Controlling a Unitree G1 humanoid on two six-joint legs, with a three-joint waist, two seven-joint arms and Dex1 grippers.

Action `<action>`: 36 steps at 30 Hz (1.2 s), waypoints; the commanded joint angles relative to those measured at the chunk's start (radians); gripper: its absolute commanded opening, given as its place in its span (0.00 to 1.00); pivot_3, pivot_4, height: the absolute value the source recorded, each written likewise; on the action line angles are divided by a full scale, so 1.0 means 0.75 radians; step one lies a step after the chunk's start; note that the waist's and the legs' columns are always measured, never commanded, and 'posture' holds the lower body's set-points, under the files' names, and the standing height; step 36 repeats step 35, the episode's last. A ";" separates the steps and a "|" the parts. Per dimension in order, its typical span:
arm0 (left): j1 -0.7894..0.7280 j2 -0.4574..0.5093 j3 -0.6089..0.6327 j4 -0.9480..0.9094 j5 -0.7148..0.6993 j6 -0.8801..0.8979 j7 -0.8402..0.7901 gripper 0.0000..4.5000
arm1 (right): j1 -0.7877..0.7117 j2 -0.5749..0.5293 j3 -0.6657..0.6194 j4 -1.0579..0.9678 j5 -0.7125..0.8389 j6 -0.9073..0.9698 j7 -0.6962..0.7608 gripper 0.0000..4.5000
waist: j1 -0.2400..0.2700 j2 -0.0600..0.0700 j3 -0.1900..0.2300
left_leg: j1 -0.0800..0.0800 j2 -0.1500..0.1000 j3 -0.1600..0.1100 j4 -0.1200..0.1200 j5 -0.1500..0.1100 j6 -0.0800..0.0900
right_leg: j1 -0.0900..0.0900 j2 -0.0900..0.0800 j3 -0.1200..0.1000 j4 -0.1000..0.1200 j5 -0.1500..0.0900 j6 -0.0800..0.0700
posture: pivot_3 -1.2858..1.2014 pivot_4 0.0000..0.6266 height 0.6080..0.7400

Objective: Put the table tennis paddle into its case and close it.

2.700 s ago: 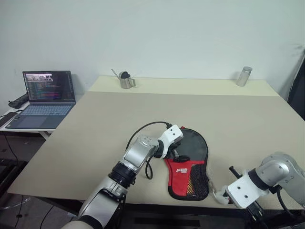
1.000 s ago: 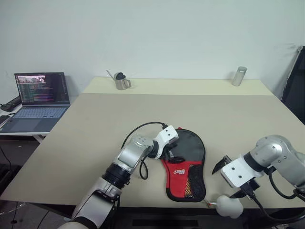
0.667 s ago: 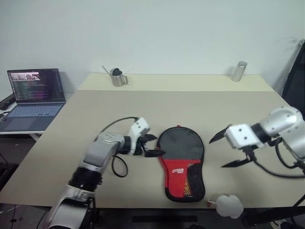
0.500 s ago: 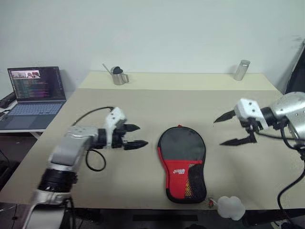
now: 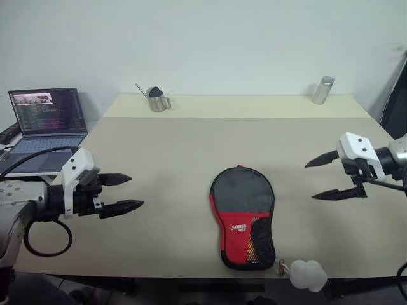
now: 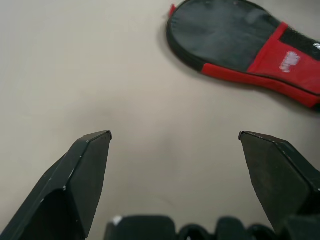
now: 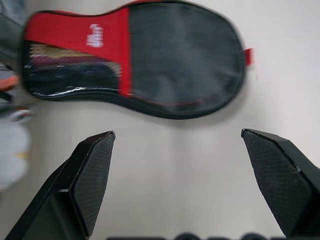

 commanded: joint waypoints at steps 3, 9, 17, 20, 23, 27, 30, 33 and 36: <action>0.050 0.033 0.097 -0.079 -0.045 0.022 0.043 1.00 | -0.031 0.003 -0.037 -0.102 0.055 0.060 0.024 0.99 | -0.002 0.000 0.000 | 0.001 0.001 0.000 0.000 0.000 0.000 | 0.000 0.001 0.000 0.000 0.000 0.000 | 0.52 0.24 1.00; 0.063 0.060 0.121 -0.087 -0.052 0.027 0.056 1.00 | -0.072 0.046 0.009 -0.033 0.002 -0.020 0.043 0.99 | -0.001 0.000 0.000 | 0.000 0.001 0.001 0.000 0.000 0.000 | 0.000 0.001 0.000 -0.001 0.000 -0.001 | 0.52 0.24 1.00; 0.112 0.054 0.176 -0.146 -0.077 0.048 0.107 1.00 | -0.091 0.053 0.002 0.042 -0.014 -0.063 0.045 0.99 | -0.002 0.000 0.000 | 0.000 0.001 0.001 0.000 0.000 0.000 | 0.000 0.001 0.000 -0.001 0.000 -0.001 | 0.52 0.24 1.00; 0.192 0.035 0.191 -0.126 -0.049 0.010 0.103 1.00 | -0.141 0.110 0.064 0.088 -0.067 -0.074 0.016 0.99 | -0.008 0.000 0.000 | 0.001 0.001 0.003 0.000 0.000 0.000 | 0.000 0.001 0.002 0.000 0.000 -0.001 | 0.52 0.24 1.00; 0.179 0.053 0.163 -0.075 -0.037 -0.036 0.101 1.00 | -0.138 0.080 0.042 0.071 -0.063 -0.058 0.034 0.99 | -0.005 0.001 0.000 | 0.002 0.001 0.002 0.000 0.000 0.000 | 0.000 0.001 0.001 0.001 0.001 -0.001 | 0.52 0.24 1.00; 0.040 0.106 0.110 0.040 -0.029 -0.081 0.102 1.00 | -0.122 0.051 0.021 0.034 -0.036 -0.029 0.039 0.99 | 0.011 0.000 0.000 | 0.000 0.001 0.000 0.001 0.000 0.000 | 0.001 0.001 -0.001 0.000 0.001 -0.001 | 0.52 0.24 1.00; 0.069 0.120 0.145 0.035 -0.043 -0.097 0.057 1.00 | -0.112 0.014 0.021 0.071 -0.055 -0.058 0.064 0.99 | 0.005 0.001 0.000 | 0.000 0.000 0.001 0.001 0.000 0.000 | 0.001 0.001 0.000 0.000 0.001 -0.001 | 0.52 0.24 1.00; 0.164 0.115 0.207 0.009 -0.033 -0.098 0.040 1.00 | -0.151 0.012 0.042 0.133 -0.086 -0.090 0.061 0.99 | -0.005 0.001 0.000 | 0.000 0.001 0.002 0.000 0.000 0.000 | 0.000 0.000 0.001 -0.001 0.001 -0.001 | 0.52 0.24 1.00; 0.208 0.107 0.237 -0.012 -0.035 -0.097 0.050 1.00 | -0.174 0.025 0.052 0.156 -0.095 -0.109 0.062 0.99 | -0.010 0.001 0.000 | 0.000 0.002 0.003 -0.001 0.000 0.000 | -0.001 0.001 0.001 -0.001 0.001 -0.001 | 0.52 0.24 1.00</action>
